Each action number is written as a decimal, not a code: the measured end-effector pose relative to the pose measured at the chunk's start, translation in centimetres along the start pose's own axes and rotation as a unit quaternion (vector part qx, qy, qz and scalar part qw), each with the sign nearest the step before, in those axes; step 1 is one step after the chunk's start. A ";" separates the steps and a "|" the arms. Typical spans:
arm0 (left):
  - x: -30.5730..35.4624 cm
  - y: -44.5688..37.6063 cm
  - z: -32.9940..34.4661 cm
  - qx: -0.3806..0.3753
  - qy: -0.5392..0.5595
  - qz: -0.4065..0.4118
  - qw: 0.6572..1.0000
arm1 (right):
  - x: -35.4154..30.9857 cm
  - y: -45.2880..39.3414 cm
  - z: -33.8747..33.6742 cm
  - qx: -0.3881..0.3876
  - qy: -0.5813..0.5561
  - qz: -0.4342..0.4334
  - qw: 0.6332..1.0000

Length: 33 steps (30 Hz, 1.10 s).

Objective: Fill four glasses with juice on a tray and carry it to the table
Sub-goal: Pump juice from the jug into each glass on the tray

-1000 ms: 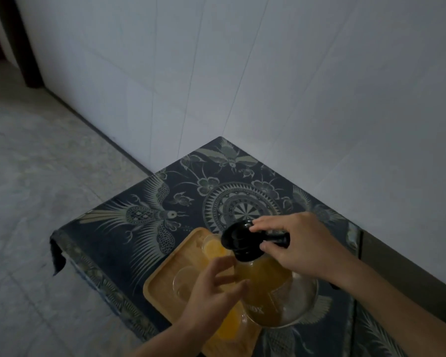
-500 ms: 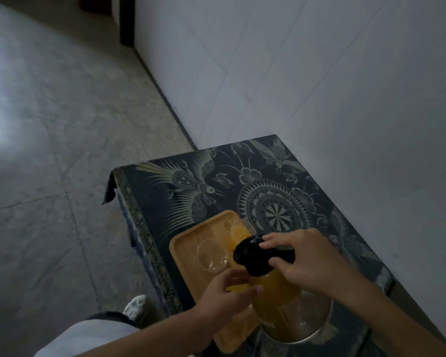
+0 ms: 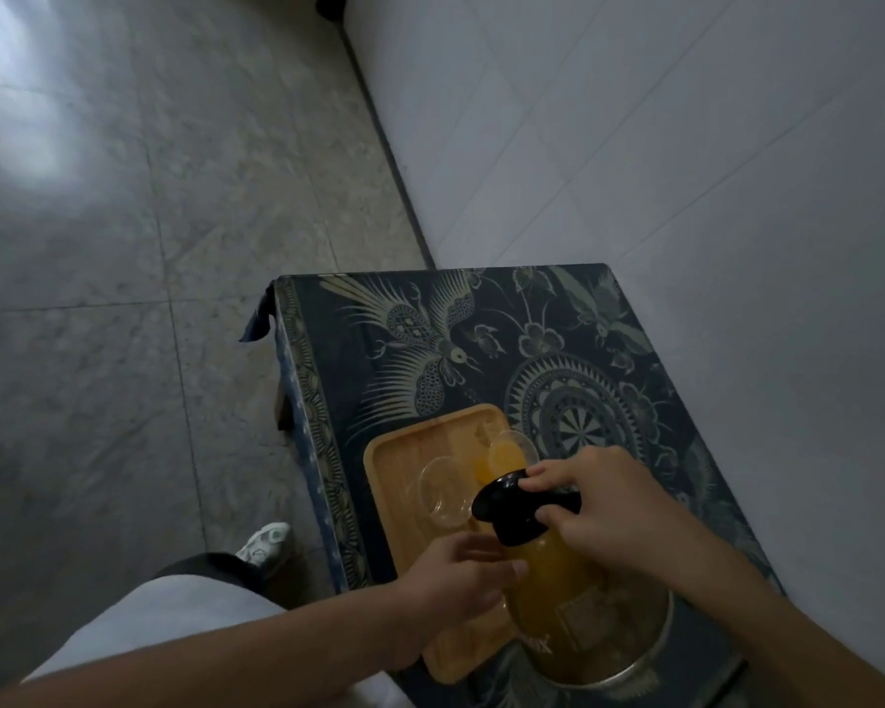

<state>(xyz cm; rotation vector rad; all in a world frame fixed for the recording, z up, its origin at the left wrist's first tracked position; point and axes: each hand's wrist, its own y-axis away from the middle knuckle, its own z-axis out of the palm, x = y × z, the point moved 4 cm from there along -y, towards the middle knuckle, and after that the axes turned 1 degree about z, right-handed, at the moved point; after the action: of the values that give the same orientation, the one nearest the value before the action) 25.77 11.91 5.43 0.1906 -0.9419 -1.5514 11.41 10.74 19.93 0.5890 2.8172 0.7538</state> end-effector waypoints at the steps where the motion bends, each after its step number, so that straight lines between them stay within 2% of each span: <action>1: 0.1 -0.1 0.1 -0.006 0.011 -0.005 1.000 | -0.1 -0.4 -0.1 -0.008 0.005 0.001 1.000; 11: 0.7 -0.5 0.5 -0.067 0.033 -0.015 0.997 | -1.4 -2.6 -0.8 -0.061 0.047 0.009 0.997; 18: 0.8 -0.9 0.9 -0.058 0.067 -0.040 0.995 | -1.7 -3.3 -1.0 -0.090 0.070 0.014 0.993; 33: 1.3 -1.0 1.6 -0.040 0.108 -0.036 0.993 | -2.5 -3.5 -1.5 -0.095 0.098 -0.003 0.991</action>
<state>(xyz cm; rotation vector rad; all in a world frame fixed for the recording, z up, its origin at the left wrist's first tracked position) 23.79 11.38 6.32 0.3313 -0.7091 -1.5954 12.15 6.24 19.52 0.5002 2.8714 1.1198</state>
